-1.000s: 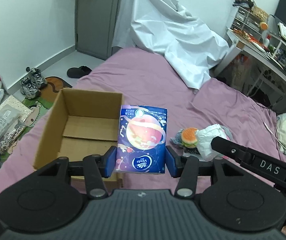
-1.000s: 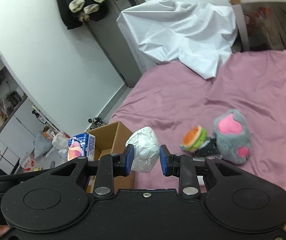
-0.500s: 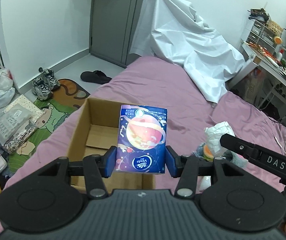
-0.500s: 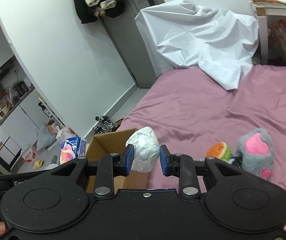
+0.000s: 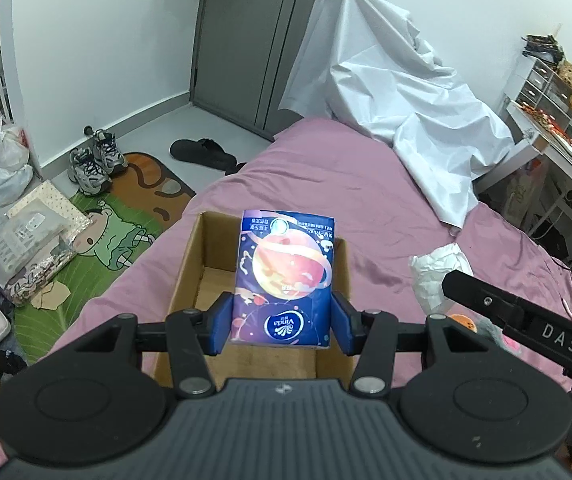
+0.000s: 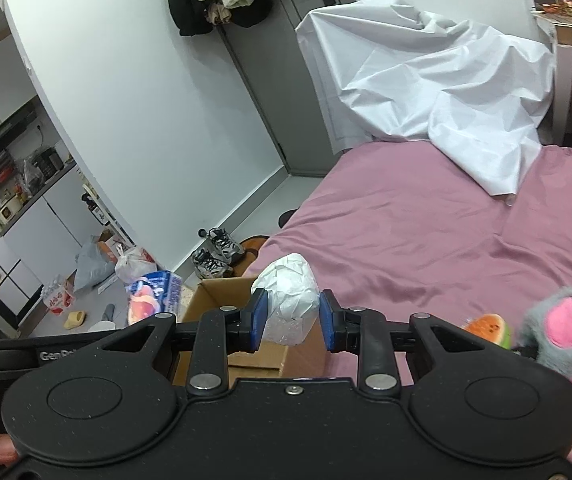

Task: Organize soft objects
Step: 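Carry the white ball with the right tool while the left tool carries the tissue pack to the box, then open the left tool to drop the tissue pack in the box while the right tool releases the ball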

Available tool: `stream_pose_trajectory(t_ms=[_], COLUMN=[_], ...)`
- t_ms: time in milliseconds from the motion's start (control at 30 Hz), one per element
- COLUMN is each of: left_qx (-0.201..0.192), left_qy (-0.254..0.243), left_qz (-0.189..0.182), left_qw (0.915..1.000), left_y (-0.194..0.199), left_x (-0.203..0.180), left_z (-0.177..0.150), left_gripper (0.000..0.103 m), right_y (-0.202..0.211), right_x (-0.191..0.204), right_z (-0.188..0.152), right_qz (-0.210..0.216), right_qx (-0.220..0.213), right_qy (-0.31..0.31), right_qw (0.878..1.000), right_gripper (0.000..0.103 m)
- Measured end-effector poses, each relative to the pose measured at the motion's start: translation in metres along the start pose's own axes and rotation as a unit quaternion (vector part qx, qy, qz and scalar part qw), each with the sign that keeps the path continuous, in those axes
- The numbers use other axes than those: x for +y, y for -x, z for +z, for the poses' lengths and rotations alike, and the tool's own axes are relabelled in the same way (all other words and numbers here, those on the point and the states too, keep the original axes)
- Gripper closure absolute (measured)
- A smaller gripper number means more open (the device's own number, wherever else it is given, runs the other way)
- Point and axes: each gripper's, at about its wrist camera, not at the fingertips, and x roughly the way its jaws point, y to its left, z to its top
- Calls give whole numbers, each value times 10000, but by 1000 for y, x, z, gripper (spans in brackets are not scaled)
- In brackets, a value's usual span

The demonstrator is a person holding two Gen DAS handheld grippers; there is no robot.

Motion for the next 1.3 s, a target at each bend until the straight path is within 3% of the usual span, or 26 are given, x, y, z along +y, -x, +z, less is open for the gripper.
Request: stream_pose_trajectory(t_ms=[567,1100,1200,1267,1300], left_qx=[504,536,472,414,375], left_qy=[249,356,385,404,416], left_qz=[-85,35,131,206,238], left_qw=[9984,9979,9981,9981,9981], left_y=[-72,-68,-61,-56,-53], left_x=[36,55,60,62,61], left_z=[11,28,29,28,28], left_gripper=[53,39,33,31,30], right_y=[-62,-83,-84,-81,-79], right_x=[14,23,23,21,21], right_z=[2,4,6,6,6], right_qz=[-135,-39,91,175,160], right_qx=[408,538,541,573,540], right_qy=[128,-23,-123,-202,-189], right_qw=[9990,9985,9984,9980,9982], right_gripper=[75,75,70,47,44])
